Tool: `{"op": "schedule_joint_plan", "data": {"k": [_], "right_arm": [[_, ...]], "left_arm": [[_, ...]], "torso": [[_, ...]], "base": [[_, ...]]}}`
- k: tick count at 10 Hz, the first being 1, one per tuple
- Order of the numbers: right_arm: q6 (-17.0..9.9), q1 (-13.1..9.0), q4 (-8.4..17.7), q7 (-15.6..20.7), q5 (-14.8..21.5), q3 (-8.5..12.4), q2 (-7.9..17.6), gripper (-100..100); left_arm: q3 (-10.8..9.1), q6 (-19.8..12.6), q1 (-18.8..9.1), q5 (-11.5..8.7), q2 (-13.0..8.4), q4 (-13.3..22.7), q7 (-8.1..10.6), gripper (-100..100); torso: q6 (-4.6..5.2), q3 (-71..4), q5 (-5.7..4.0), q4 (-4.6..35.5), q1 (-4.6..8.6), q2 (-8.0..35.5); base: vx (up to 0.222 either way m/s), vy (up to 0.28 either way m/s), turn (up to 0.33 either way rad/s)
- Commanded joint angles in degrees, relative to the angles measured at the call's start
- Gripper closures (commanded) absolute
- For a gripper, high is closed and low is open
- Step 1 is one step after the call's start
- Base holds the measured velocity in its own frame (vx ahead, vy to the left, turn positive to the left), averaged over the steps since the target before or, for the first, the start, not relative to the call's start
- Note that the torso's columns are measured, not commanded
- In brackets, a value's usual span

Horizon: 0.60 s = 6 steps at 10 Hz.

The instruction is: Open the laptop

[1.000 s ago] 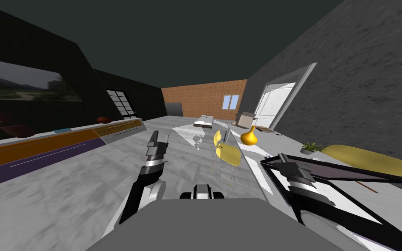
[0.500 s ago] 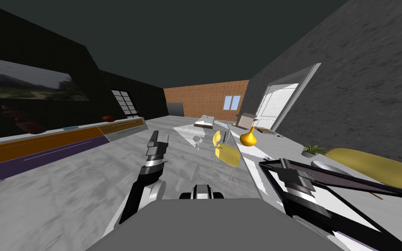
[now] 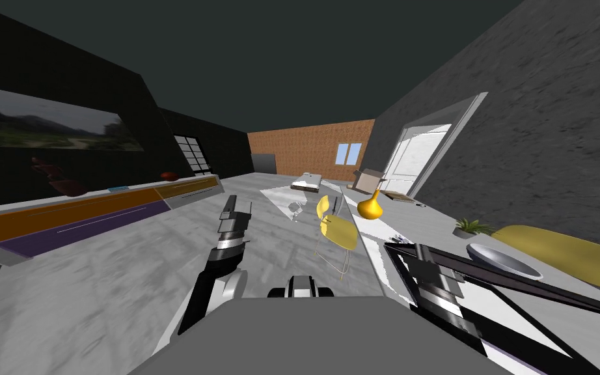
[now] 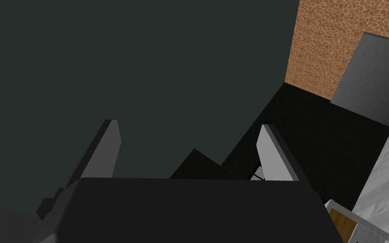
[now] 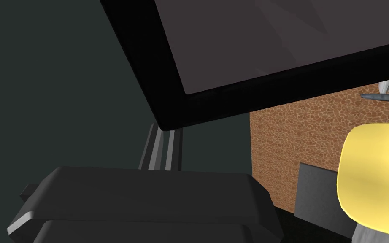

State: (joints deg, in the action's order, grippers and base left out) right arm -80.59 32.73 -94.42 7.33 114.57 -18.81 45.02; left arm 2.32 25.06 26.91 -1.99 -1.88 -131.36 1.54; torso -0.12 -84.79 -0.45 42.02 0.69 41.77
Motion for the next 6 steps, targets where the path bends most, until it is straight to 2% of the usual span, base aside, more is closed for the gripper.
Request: {"op": "schedule_joint_plan", "data": {"k": [1,2,4,5,6], "right_arm": [[-3.5,-0.7,2.5,-0.2,3.3,-1.9,-3.2,100],[-5.9,-1.8,4.3,0.0,5.6,-3.5,-5.4,100],[-6.5,-1.8,4.5,0.0,6.2,-3.5,-6.1,100],[-6.5,-1.8,4.5,0.0,6.2,-3.5,-6.1,100],[-9.5,-2.8,6.5,0.2,9.0,-5.0,-7.5,100]], "left_arm": [[0.0,0.0,0.0,0.0,0.0,0.0,0.0,0],[0.0,0.0,0.0,0.0,0.0,0.0,0.0,0],[0.0,0.0,0.0,0.0,0.0,0.0,0.0,0],[0.0,0.0,0.0,0.0,0.0,0.0,0.0,0],[0.0,0.0,0.0,0.0,0.0,0.0,0.0,0]], "torso": [[-0.01,0.0,-0.03,0.0,-0.04,0.0],[-0.04,0.2,-0.21,0.0,0.07,-0.1],[-0.41,0.6,-1.26,-0.1,-0.05,-0.4],[-0.47,0.7,-1.41,-0.1,-0.02,-0.4],[-0.49,0.7,-1.56,-0.2,0.05,-0.5]], "base": [[-0.011,-0.055,0.043],[-0.009,-0.013,0.025],[0.0,0.0,0.0],[0.0,0.0,0.0],[-0.011,0.004,0.036]]}}
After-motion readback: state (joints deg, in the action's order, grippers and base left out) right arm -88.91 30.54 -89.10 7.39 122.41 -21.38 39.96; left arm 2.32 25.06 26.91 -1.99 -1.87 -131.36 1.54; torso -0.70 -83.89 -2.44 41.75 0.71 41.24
